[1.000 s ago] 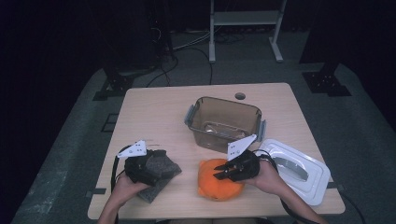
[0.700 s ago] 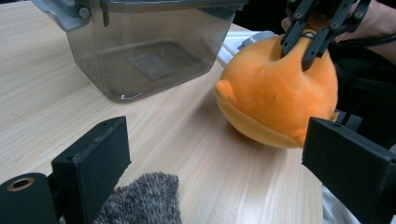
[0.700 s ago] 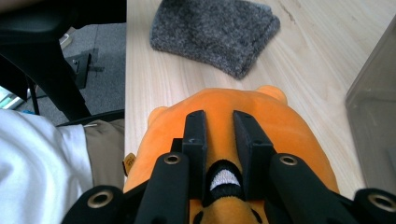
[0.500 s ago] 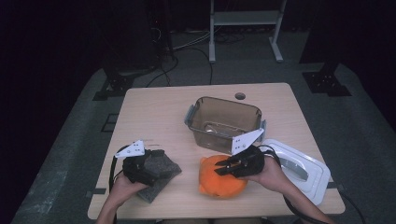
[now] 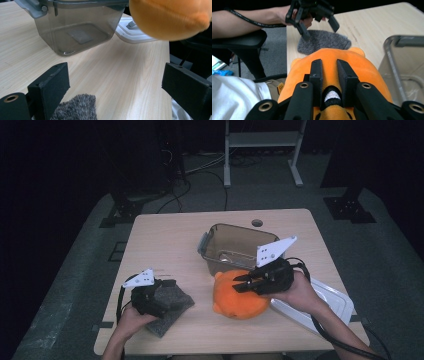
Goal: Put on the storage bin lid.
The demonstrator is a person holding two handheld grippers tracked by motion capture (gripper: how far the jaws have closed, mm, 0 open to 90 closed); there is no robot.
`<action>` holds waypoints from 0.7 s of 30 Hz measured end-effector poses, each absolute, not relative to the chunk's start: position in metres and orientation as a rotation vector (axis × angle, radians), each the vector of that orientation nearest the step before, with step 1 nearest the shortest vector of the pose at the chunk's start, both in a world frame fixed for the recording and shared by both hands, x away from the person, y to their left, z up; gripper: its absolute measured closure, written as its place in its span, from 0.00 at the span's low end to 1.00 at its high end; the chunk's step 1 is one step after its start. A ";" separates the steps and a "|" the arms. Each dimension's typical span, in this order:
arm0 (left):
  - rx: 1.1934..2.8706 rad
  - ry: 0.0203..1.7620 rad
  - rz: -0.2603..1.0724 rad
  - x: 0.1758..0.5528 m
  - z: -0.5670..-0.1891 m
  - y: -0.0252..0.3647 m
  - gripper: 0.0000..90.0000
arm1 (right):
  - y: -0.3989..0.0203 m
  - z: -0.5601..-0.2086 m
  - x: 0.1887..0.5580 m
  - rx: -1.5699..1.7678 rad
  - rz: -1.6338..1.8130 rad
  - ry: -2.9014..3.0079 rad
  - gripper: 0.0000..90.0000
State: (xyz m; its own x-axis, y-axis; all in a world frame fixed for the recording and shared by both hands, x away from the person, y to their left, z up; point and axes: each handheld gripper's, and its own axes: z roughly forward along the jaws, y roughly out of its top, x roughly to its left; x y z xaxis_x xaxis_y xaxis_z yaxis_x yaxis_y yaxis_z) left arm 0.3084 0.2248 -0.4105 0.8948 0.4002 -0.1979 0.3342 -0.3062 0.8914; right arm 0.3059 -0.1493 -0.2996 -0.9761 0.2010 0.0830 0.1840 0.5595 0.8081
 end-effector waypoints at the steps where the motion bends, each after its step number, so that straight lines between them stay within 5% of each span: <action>1: 1.917 0.541 0.072 0.309 -0.411 0.224 0.08 | -0.149 -0.295 0.306 0.343 1.421 2.752 0.83; 21: 1.933 0.542 0.076 0.311 -0.416 0.218 0.07 | -0.146 -0.245 0.326 0.334 1.380 2.682 0.83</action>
State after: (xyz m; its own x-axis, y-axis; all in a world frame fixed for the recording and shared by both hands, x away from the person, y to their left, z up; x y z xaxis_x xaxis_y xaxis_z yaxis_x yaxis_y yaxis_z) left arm 0.3110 0.2178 -0.4157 0.8942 0.4040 -0.1927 0.3357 -0.3206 0.8857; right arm 0.3262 -0.1455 -0.2449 -0.9701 0.2427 0.0052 0.1453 0.5634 0.8133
